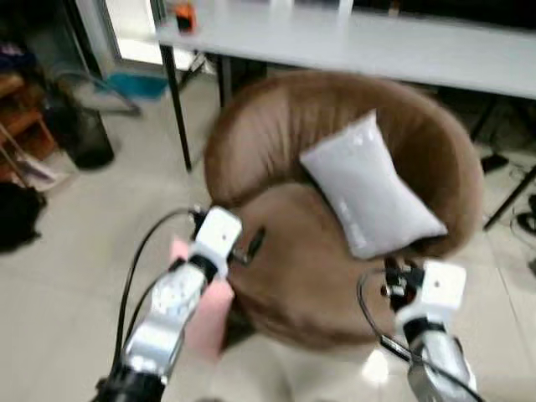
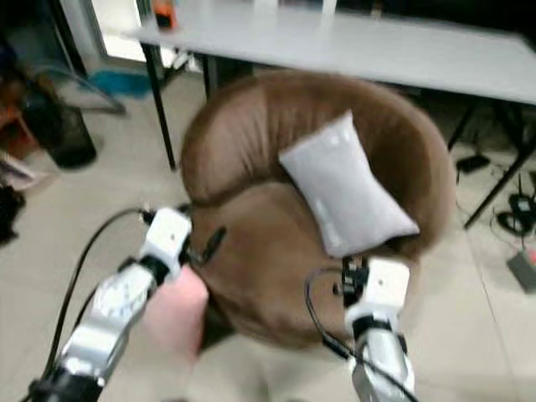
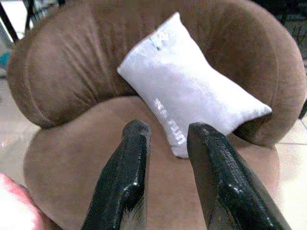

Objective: Move the pillow to the sofa from floor

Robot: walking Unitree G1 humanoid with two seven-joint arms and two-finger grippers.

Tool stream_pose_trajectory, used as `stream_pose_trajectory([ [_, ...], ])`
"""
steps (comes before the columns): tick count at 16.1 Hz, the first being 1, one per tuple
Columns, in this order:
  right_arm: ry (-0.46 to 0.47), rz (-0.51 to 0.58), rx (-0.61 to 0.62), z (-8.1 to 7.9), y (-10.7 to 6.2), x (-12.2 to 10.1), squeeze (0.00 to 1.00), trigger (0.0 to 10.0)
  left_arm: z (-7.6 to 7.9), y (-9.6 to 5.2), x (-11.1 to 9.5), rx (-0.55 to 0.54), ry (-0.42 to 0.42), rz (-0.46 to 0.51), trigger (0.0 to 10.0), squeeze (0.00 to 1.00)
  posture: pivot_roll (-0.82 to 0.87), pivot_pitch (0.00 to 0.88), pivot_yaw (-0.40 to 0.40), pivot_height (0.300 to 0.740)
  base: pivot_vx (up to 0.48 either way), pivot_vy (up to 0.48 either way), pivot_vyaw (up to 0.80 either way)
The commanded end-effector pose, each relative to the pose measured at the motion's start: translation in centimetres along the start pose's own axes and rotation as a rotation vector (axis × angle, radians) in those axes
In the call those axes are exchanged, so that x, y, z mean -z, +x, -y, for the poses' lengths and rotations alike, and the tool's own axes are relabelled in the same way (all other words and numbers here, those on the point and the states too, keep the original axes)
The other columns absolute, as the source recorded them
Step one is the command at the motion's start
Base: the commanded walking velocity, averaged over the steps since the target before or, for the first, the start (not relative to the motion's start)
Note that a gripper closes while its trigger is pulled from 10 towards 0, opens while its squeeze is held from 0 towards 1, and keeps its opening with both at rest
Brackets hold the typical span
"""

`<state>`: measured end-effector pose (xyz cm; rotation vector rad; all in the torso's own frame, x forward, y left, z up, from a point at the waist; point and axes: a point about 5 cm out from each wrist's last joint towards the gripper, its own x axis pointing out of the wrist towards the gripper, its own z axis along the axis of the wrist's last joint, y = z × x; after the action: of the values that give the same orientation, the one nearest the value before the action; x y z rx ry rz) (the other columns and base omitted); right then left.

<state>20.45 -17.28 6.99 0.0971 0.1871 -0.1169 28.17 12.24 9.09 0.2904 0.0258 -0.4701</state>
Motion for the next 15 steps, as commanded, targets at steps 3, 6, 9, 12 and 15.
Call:
stream_pose_trajectory([
  [3,0.006,0.006,-0.010,-0.31,0.05,-0.12,0.00,10.0,-0.48,-0.19,-0.02,-0.010,0.021,0.001,10.0,0.00,-0.01,0.030,-0.044,0.740,0.000,0.429,-0.27],
  [6,0.001,0.017,-0.019,-0.39,0.03,-0.16,0.00,10.0,-0.38,-0.16,-0.02,-0.006,0.022,0.001,10.0,0.00,-0.01,0.030,-0.044,0.740,0.000,0.428,-0.20],
  [9,0.015,0.010,-0.012,-0.37,-0.03,-0.04,0.00,10.0,-0.38,-0.16,-0.01,-0.002,0.023,0.001,10.0,0.00,-0.01,0.030,-0.044,0.740,0.000,0.429,-0.42],
  [12,0.024,0.011,-0.009,-0.27,-0.07,0.00,0.00,10.0,-0.41,-0.02,-0.05,-0.001,0.027,0.004,10.0,0.00,-0.01,0.030,-0.044,0.740,0.000,0.435,-0.79],
  [15,0.031,0.013,-0.003,-0.23,-0.12,0.02,0.00,10.0,-0.40,0.03,-0.11,0.004,0.030,0.006,10.0,0.00,-0.01,0.030,-0.044,0.740,0.000,0.431,-0.80],
])
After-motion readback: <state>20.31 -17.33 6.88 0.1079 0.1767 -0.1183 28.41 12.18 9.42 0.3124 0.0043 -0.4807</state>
